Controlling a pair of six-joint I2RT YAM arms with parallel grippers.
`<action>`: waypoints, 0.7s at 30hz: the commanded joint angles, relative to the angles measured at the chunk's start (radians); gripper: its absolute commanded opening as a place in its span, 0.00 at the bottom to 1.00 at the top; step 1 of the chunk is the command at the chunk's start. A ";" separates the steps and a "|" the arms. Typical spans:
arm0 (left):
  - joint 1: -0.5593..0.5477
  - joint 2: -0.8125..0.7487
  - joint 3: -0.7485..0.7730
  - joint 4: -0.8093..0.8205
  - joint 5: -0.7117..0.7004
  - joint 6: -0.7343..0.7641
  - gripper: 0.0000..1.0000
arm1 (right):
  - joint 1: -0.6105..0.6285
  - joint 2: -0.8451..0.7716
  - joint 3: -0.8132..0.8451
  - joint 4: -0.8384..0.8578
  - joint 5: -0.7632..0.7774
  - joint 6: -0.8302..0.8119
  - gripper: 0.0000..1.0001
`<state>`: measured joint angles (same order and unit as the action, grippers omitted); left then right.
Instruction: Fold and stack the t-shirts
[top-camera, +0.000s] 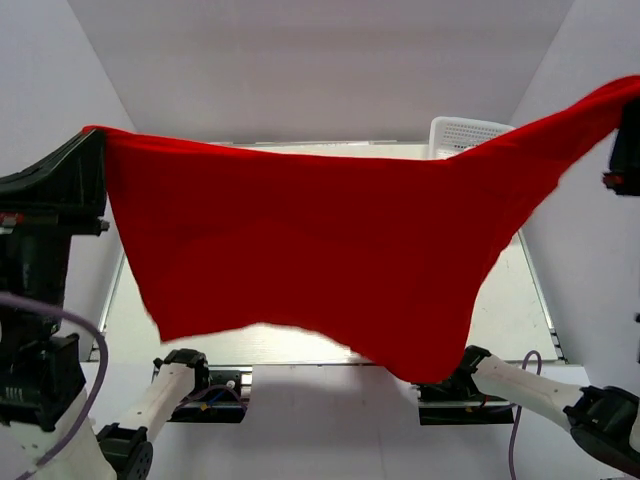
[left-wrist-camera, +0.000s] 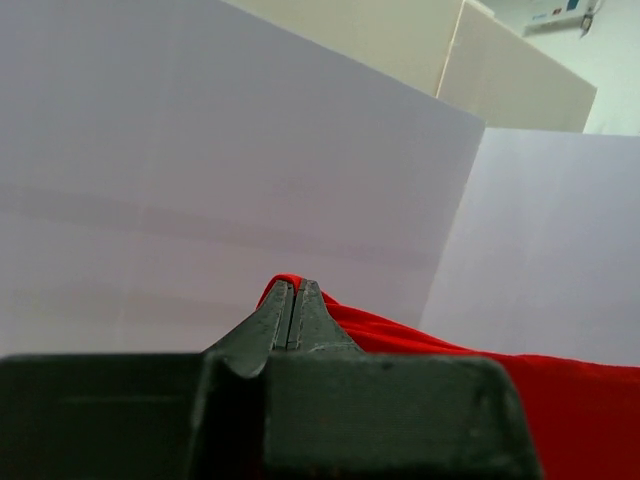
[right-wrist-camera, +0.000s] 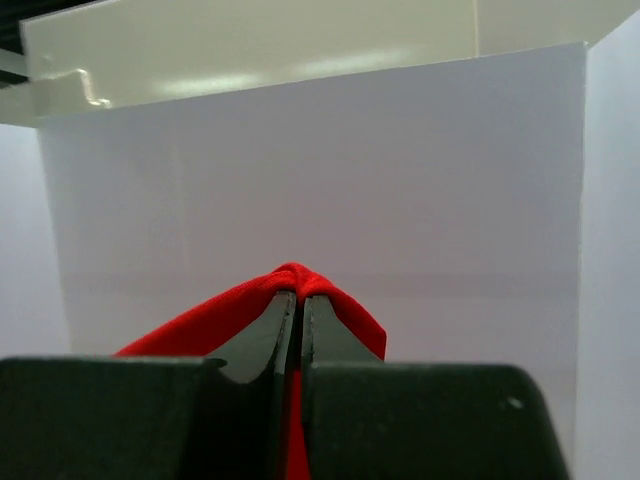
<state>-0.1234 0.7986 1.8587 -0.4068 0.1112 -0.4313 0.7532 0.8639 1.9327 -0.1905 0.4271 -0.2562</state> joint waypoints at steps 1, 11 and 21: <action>0.008 0.089 -0.027 -0.052 -0.010 0.005 0.00 | 0.005 0.076 -0.044 0.161 0.097 -0.115 0.00; 0.008 0.312 -0.366 -0.035 -0.314 -0.038 0.00 | -0.076 0.380 -0.431 0.648 0.406 -0.292 0.00; 0.050 0.876 -0.396 0.071 -0.487 -0.116 0.00 | -0.313 1.057 -0.250 0.346 0.213 0.128 0.00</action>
<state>-0.1009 1.5665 1.3857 -0.3950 -0.3069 -0.5240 0.4927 1.7729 1.5719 0.2108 0.6971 -0.2840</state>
